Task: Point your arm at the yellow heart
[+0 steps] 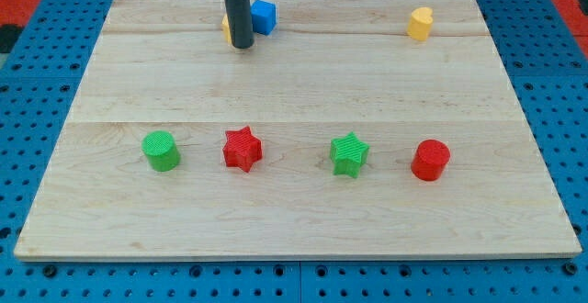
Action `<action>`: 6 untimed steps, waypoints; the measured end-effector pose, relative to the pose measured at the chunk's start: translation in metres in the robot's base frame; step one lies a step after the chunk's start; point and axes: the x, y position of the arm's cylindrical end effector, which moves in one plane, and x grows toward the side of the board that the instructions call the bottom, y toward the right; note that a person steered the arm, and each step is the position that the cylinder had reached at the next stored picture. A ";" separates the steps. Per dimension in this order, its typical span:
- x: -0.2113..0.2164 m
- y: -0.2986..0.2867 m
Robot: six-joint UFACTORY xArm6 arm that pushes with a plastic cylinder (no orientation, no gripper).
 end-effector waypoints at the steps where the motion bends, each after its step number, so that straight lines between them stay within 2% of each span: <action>1: 0.021 0.027; 3: 0.025 0.232; 4: 0.020 0.307; 5: -0.011 0.326; 6: -0.047 0.320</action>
